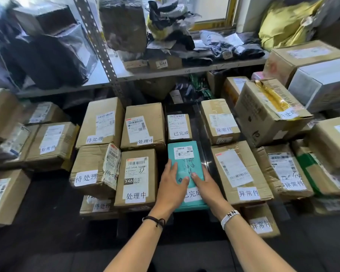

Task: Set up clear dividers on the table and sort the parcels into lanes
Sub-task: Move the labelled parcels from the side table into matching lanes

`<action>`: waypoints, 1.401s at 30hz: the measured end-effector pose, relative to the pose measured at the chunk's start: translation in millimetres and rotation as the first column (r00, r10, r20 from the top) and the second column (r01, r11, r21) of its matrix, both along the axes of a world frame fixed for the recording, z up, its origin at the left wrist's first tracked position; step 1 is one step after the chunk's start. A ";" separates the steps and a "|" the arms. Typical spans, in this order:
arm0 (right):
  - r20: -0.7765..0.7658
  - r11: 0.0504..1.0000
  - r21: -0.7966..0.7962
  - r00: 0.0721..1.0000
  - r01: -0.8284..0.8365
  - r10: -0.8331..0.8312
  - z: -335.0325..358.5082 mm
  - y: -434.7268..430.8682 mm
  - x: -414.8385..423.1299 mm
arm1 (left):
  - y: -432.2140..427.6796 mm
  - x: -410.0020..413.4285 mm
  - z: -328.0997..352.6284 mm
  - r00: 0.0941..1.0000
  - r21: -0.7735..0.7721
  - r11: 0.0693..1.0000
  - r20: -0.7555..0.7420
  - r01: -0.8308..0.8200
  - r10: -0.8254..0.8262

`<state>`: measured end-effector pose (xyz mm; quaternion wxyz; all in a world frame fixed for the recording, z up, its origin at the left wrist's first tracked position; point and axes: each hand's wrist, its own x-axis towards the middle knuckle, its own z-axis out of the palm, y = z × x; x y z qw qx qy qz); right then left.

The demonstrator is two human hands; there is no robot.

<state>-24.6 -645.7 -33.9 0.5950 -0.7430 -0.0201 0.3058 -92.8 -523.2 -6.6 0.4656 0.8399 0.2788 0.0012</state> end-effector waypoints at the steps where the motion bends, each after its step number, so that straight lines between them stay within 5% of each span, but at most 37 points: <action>1: -0.001 1.000 -0.001 1.000 -0.001 0.001 -2.4 2.2 -0.5 | -1.2 0.6 -2.7 0.999 0.011 0.999 -0.019 0.030 -0.030; 10: 0.027 0.999 -0.049 1.000 0.011 -0.010 1.4 7.1 6.0 | 3.7 2.9 -15.0 0.995 0.107 0.989 -0.028 0.100 -0.097; 19: 0.329 0.981 -0.189 0.944 0.051 0.014 45.7 23.3 13.7 | 32.3 11.7 37.1 0.981 0.410 0.907 0.115 0.095 -0.154; 29: 0.644 0.961 -0.277 0.746 0.022 0.169 126.6 90.1 -2.0 | 103.4 -7.1 106.2 0.965 0.546 0.835 0.247 -0.065 -0.087; 42: 0.727 0.943 -0.201 0.605 -0.265 0.325 182.3 266.9 -85.5 | 254.8 -112.8 148.9 0.927 0.563 0.756 0.342 -0.334 0.154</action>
